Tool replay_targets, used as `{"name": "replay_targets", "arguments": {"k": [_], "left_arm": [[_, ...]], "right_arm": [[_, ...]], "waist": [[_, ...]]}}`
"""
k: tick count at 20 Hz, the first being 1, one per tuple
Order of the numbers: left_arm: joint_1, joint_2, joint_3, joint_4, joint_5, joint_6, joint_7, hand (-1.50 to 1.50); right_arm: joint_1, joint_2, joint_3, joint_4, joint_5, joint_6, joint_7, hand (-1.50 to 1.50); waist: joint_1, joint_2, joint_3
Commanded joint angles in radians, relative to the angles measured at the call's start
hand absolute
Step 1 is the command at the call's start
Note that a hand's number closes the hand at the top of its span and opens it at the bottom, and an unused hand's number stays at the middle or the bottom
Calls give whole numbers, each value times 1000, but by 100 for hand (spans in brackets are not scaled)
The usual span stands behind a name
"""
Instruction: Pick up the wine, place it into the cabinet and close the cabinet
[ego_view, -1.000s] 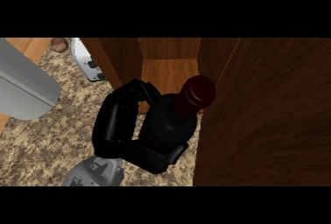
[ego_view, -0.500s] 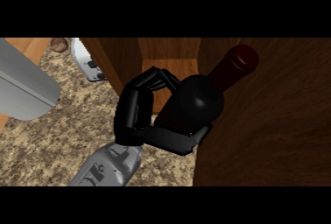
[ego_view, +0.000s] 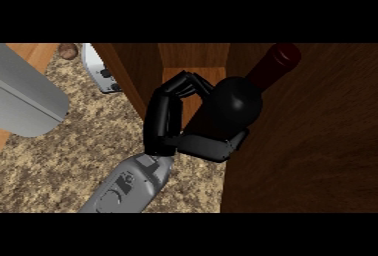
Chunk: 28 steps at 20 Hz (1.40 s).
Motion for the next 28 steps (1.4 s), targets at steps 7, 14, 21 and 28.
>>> {"name": "replay_targets", "arguments": {"k": [7,14,21,28], "left_arm": [[43,0,-39,82,131,58,-160,150],[-7,0,18,256,86,-10,-217,150],[14,0,-3,310,70,31,-322,150],[-56,0,87,460,162,-9,-417,150]], "right_arm": [[8,3,-24,-117,-98,-27,67,-150],[-31,-4,4,-155,-60,-44,116,-150],[11,-7,-23,-77,-80,-5,22,-150],[6,-8,-18,-145,-97,-17,82,-150]], "waist": [[0,0,0],[1,-1,0],[5,0,0],[-5,1,0]]}}
